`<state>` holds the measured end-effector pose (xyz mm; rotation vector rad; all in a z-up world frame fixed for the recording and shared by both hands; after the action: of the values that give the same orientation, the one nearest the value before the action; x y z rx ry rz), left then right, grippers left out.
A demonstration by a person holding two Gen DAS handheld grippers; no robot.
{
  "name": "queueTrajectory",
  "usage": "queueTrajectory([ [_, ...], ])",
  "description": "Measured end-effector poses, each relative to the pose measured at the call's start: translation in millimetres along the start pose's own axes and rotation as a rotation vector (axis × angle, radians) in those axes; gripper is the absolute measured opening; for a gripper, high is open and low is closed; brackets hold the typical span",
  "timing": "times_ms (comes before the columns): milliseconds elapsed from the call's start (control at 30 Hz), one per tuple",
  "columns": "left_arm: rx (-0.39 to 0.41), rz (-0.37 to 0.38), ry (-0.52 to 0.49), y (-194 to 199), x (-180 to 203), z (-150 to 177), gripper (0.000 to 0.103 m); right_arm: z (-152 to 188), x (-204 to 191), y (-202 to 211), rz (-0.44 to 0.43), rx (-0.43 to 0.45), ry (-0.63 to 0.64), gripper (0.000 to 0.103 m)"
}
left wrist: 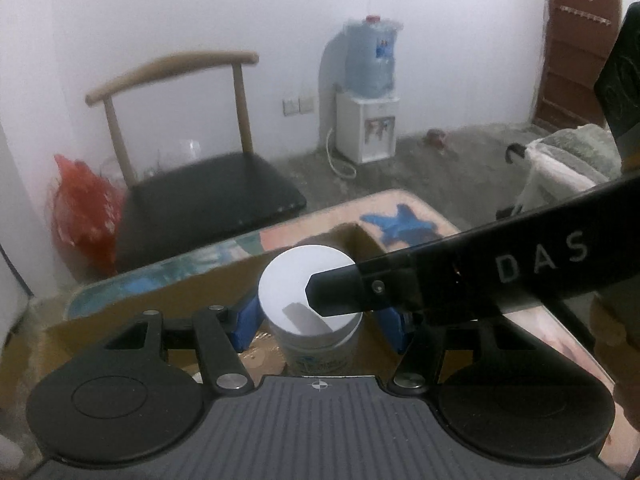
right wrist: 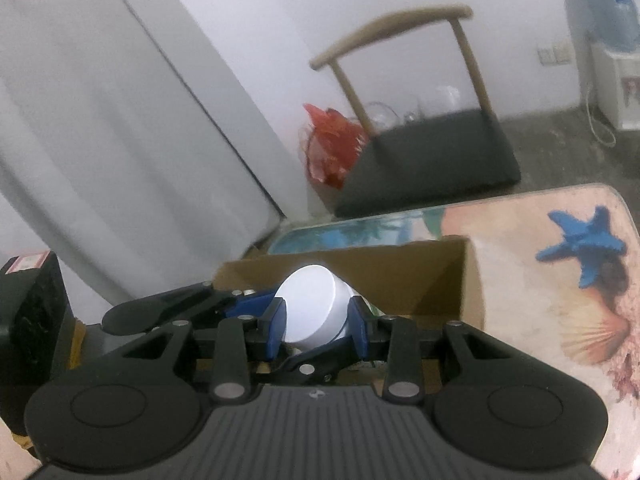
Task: Organize rigid objects
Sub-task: 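Lift the white pill bottle into the box and open the right gripper, then move the right gripper to the clear glass cup and close on its rim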
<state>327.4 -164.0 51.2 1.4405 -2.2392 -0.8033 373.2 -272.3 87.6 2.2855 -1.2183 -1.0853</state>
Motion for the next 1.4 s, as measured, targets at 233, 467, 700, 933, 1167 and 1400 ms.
queueTrajectory([
  [233,-0.033,-0.007,0.007,-31,1,-2,0.06,-7,22,-23,0.042,-0.028,0.01,0.037],
  [467,-0.084,-0.009,-0.009,-56,0,-1,0.061,-4,25,-41,0.107,-0.081,0.066,0.038],
  [700,-0.091,-0.014,-0.034,-50,4,-5,0.087,-5,25,-39,0.091,-0.086,0.053,0.039],
  [933,-0.027,-0.047,-0.111,-9,15,-11,0.101,-13,9,-4,0.052,0.007,0.027,0.042],
  [1167,0.07,-0.097,-0.102,80,3,5,0.101,9,-22,73,-0.035,0.152,-0.007,0.044],
  [1400,0.211,-0.187,0.037,190,-26,79,0.103,80,-66,122,-0.234,0.251,0.009,0.07],
])
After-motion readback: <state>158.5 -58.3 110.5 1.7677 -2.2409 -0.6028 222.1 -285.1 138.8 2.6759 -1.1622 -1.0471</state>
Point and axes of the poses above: each gripper's, at about its wrist camera, not at the fingertips, and y roughly against the way its jaws point, x to its right, z to its underside, the point moved 3 cm from there along -y, roughly the way its jaws point, and after that the axes turned 1 degree about z, right-handed, at the moved point
